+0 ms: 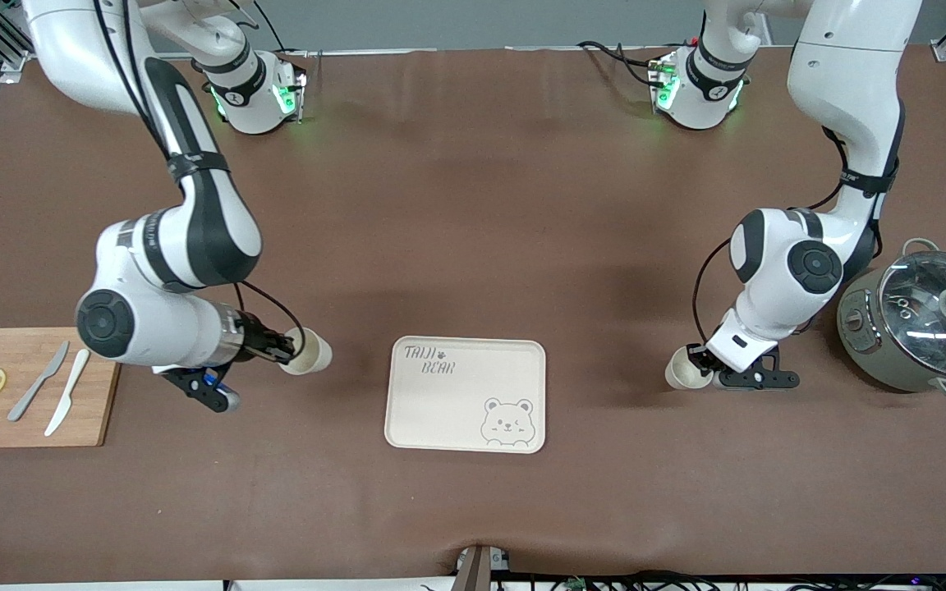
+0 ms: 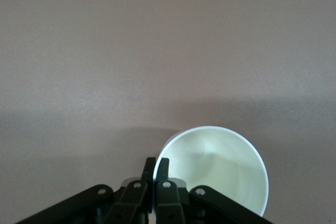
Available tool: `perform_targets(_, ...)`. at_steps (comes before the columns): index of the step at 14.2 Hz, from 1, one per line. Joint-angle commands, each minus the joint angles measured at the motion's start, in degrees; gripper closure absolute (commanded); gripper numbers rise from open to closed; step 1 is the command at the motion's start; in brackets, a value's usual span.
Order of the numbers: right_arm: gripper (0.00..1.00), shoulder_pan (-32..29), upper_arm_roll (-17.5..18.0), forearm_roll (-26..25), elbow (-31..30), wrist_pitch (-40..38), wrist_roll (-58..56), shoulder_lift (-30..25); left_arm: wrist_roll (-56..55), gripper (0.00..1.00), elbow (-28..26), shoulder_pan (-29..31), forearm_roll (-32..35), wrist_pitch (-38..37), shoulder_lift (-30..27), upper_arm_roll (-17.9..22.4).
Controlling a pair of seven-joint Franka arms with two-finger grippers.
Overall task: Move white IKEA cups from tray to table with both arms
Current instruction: 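Carry the cups away from the tray with both grippers, then set the cups down on the table and open both grippers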
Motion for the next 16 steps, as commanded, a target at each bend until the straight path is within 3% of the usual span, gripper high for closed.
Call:
perform_targets(1,1.0,-2.7,0.8,-1.9,-6.0,1.0,-5.3,-4.4,0.8,1.0,-0.6,0.0,-1.3,1.5,0.0,-0.3)
perform_targets(7,1.0,-8.1,0.7,-5.6,-12.9,1.8,-17.5,-8.0,0.8,1.0,-0.6,0.1,-1.3,2.2,0.4,-0.5)
perform_targets(11,1.0,-11.6,0.7,-6.0,-18.3,7.2,-25.5,-9.9,0.8,1.0,-0.5,0.1,-1.3,2.2,0.4,-0.5)
perform_targets(12,1.0,-11.8,0.6,-6.9,-19.0,7.8,-25.7,-9.9,0.8,0.92,-0.5,0.1,-1.3,2.2,0.6,-0.5)
perform_targets(16,1.0,-14.0,0.4,-9.3,-21.5,10.9,-30.3,-10.1,0.8,0.84,-0.4,0.1,-1.3,2.3,1.3,-0.7)
